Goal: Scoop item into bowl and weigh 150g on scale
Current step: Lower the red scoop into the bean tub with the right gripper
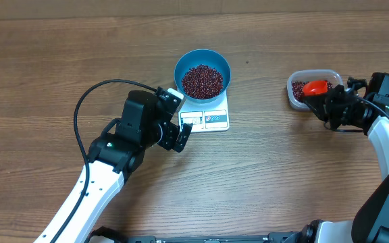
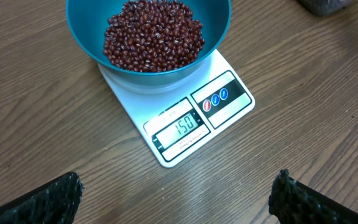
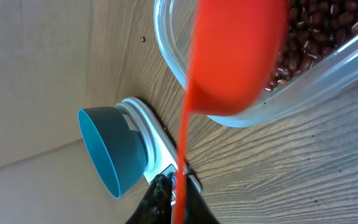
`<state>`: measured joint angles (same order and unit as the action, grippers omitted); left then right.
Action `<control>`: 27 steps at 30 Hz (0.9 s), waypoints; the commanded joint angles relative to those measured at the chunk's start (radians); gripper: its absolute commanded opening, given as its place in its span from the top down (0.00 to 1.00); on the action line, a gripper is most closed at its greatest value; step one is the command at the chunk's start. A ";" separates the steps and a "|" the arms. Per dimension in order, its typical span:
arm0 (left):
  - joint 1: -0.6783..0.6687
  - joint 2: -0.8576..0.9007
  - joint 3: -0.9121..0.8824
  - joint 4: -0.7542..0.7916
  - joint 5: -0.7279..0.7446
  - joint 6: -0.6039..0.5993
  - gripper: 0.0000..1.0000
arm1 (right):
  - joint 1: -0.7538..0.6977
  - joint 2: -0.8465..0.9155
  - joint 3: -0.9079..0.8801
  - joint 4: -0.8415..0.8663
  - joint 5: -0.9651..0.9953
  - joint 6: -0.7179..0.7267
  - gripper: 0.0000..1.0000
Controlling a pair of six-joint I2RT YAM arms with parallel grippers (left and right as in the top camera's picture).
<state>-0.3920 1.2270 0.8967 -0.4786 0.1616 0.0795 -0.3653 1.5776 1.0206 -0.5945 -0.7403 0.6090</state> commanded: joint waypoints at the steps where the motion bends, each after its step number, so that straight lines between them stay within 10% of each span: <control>1: 0.006 0.002 0.015 0.003 0.012 0.007 0.00 | -0.003 -0.002 -0.015 0.010 0.032 0.023 0.90; 12: 0.006 0.002 0.015 0.003 0.012 0.007 0.00 | -0.003 0.067 -0.046 0.047 0.035 0.049 0.86; 27: 0.006 0.002 0.015 0.003 0.012 0.007 0.00 | -0.004 -0.017 0.060 -0.171 0.037 -0.105 0.23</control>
<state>-0.3920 1.2270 0.8967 -0.4789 0.1616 0.0795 -0.3660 1.6329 1.0012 -0.7158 -0.7284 0.5751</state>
